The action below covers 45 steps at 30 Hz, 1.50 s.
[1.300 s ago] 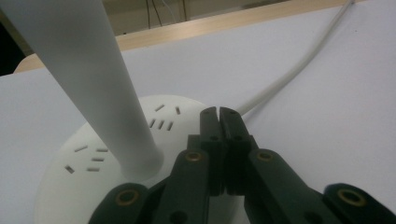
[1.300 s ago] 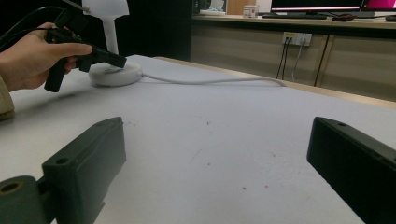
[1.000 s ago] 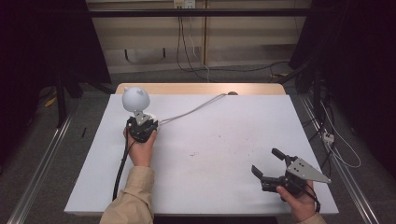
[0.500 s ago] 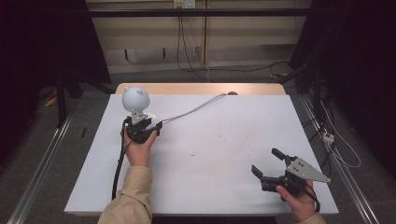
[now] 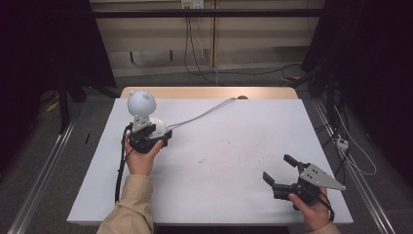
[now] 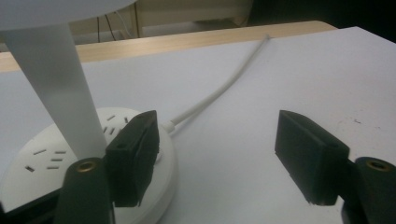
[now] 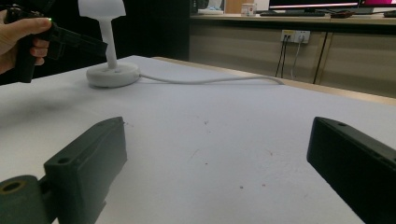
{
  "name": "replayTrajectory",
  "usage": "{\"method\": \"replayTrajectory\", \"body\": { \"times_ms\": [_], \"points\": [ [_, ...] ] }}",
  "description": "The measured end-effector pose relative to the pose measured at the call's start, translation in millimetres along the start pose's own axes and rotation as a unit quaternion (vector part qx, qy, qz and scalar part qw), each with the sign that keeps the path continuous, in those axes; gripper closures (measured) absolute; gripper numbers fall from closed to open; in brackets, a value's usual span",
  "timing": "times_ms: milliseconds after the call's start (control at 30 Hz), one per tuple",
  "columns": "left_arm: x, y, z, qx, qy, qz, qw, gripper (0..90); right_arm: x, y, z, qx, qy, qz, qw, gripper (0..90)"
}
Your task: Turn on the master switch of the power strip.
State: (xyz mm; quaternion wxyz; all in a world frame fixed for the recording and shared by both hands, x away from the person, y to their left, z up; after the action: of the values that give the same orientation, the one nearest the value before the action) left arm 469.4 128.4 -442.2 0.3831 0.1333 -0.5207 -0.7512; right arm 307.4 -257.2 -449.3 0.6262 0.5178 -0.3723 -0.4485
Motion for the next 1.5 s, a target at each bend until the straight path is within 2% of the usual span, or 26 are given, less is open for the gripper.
{"method": "replayTrajectory", "body": {
  "times_ms": [100,467,567,700,1267,1500],
  "points": [
    [4.6,-0.7,2.1,0.009,-0.009,0.01,0.9999,27.4,0.1,-0.1,0.0,0.0,0.0,0.0,1.0,4.2],
    [8.4,-8.9,16.2,-0.003,-0.016,0.006,0.9999,21.8,-0.5,-0.3,0.2,0.0,0.001,0.001,1.0,4.3],
    [10.3,-8.9,17.7,0.003,-0.022,0.01,0.9997,20.4,0.0,0.1,0.8,0.0,0.001,0.001,1.0,4.2],
    [11.8,-10.6,19.3,-0.002,-0.027,0.007,0.9996,18.3,0.2,0.2,1.3,0.0,0.001,0.001,1.0,4.3],
    [14.0,-16.5,33.9,0.013,-0.041,0.002,0.9991,10.2,-0.3,-1.4,-0.4,-0.003,0.002,0.003,1.0,4.3],
    [13.8,-20.8,39.6,0.008,-0.045,-0.002,0.999,8.2,-0.4,-1.6,-0.7,-0.004,0.002,0.002,1.0,4.3]
  ]
}}
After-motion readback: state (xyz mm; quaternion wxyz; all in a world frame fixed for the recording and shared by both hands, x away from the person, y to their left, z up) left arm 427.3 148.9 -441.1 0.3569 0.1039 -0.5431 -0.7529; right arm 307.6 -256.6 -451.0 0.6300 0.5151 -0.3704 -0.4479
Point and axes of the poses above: each handheld gripper's, and its own axes: z roughly backward along the jaws, y roughly out of its top, x roughly to its right, the point moved 6 cm from there along -z, roughly forward along the jaws, and after that the axes turned 12 degrees about -y, right-handed, at the moved point
